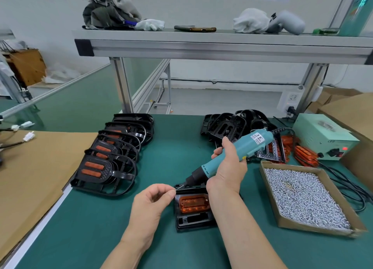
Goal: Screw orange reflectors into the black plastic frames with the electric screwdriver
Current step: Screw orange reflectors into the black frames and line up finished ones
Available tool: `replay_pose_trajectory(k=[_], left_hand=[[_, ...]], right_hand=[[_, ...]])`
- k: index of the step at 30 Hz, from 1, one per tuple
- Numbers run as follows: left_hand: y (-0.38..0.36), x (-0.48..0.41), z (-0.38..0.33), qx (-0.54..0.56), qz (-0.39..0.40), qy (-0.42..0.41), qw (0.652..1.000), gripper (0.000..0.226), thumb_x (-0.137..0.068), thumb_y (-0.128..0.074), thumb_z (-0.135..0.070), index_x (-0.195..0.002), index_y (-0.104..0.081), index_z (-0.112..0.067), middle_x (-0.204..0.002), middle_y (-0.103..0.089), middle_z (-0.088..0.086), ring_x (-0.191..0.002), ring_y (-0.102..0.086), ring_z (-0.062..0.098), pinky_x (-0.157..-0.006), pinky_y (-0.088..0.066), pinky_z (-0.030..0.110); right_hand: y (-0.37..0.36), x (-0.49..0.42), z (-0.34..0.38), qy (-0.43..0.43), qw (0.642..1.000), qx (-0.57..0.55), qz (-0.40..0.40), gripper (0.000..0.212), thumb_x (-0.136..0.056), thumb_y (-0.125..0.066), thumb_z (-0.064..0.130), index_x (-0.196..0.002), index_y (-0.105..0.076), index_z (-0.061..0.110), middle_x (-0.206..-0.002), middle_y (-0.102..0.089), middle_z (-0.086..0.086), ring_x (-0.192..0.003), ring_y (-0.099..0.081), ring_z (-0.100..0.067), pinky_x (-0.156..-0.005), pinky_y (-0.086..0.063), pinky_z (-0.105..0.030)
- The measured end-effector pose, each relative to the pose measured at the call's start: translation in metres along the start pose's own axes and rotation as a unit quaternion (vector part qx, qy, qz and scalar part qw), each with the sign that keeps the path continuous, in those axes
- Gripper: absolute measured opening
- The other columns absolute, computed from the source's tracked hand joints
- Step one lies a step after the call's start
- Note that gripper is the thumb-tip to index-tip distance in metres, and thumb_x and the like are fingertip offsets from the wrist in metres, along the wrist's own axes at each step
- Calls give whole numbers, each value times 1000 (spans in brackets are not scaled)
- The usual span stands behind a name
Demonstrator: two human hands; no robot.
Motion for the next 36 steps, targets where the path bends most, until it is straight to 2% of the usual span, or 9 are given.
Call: replay_pose_trajectory(k=[11,18,28,36], left_hand=[[1,0,1,2,-2,-1,1000,15,-84,-74,-3,-80,-76,-17,-83,-74,7,-79,-64,13,-82,-50,28],[1,0,-1,7,-4,-4,1000,18,-84,-73,-1,-79,-77,-18,-82,-74,5,-78,-65,12,-78,-51,22],[1,0,-1,9,-6,5,1000,16,-85,-73,-3,-80,-77,-18,-83,-74,5,-79,-64,11,-81,-49,27],[2,-1,-2,7,-14,2,1000,19,-84,-73,0,-79,-77,-18,-81,-74,4,-77,-65,9,-75,-52,17]], right_hand=[[2,1,-3,-2,1000,6,-7,21,-84,-76,23,-96,-60,20,-58,-60,5,-51,-55,-8,-61,-47,-27],[-1,1,-3,1,1000,5,-5,20,-84,-76,22,-94,-59,20,-57,-60,5,-50,-54,-9,-60,-47,-27],[0,0,-3,1,1000,7,-7,20,-84,-76,22,-95,-59,20,-56,-60,5,-49,-54,-8,-60,-46,-27],[1,0,-7,-3,1000,11,-16,19,-84,-75,22,-93,-59,21,-56,-60,6,-49,-54,-7,-59,-46,-26]])
Point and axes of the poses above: each hand's wrist, its own x-axis away from the middle knuckle, its own y-axis out of the back of the hand, z = x × y, the point moved 5 cm from there along -x, towards the middle knuckle
